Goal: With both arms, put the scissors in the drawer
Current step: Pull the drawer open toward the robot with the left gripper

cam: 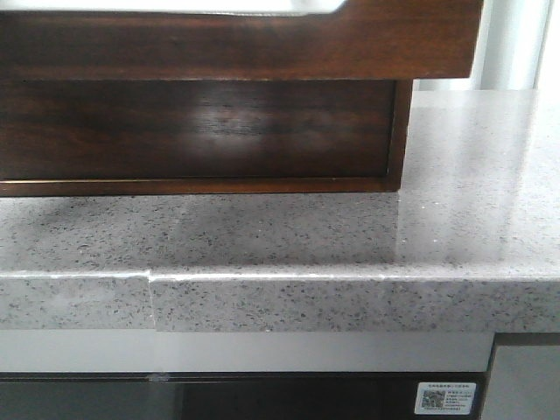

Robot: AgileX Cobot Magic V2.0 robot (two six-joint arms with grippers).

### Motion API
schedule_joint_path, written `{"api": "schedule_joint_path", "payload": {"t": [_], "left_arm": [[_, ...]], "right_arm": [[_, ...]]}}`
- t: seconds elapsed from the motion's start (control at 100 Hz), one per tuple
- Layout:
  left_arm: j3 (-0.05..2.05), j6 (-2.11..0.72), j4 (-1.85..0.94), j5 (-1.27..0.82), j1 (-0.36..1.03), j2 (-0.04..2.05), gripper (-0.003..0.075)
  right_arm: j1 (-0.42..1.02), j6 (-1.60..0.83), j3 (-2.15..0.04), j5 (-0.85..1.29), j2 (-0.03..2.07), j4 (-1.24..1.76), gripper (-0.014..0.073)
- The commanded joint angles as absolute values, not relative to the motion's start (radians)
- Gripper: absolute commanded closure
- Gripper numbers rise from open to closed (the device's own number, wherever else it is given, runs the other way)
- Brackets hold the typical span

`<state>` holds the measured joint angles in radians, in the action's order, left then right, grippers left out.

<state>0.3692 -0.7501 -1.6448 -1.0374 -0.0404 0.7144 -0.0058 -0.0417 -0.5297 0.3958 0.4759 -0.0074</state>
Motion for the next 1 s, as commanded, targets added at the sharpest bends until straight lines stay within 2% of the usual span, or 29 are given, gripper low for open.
{"api": "schedule_joint_path", "payload": {"t": [0.0,0.09,0.21,0.31,0.5,0.71,0.82,0.99], "left_arm": [[0.408,-0.858,-1.628,-1.093,-0.036,0.688,0.0586],[0.408,-0.853,-1.612,-1.080,-0.036,0.688,0.0524],[0.408,-0.846,-1.612,-1.077,-0.036,0.688,0.0399],[0.408,-0.842,-1.612,-1.098,-0.036,0.688,0.0339],[0.410,-0.842,-1.582,-1.160,-0.036,0.686,0.0335],[0.417,-0.808,-1.415,-1.190,-0.036,0.642,0.0335],[0.462,-0.742,-1.270,-1.177,-0.036,0.589,0.0335],[0.559,-0.591,-0.889,-1.119,-0.036,0.527,0.0335]], "right_arm": [[-0.009,-0.044,-0.567,0.319,0.485,-0.017,0.0084],[-0.009,-0.044,-0.567,0.319,0.485,-0.017,0.0084],[-0.009,-0.044,-0.567,0.319,0.485,-0.017,0.0084],[-0.009,-0.044,-0.567,0.319,0.485,-0.017,0.0084],[-0.009,-0.044,-0.567,0.319,0.485,-0.036,0.0084],[-0.009,-0.044,-0.569,0.356,0.485,-0.098,0.0084],[-0.013,-0.027,-0.615,0.432,0.518,-0.101,0.0092],[-0.073,0.075,-0.730,0.591,0.655,-0.186,0.0092]]}}
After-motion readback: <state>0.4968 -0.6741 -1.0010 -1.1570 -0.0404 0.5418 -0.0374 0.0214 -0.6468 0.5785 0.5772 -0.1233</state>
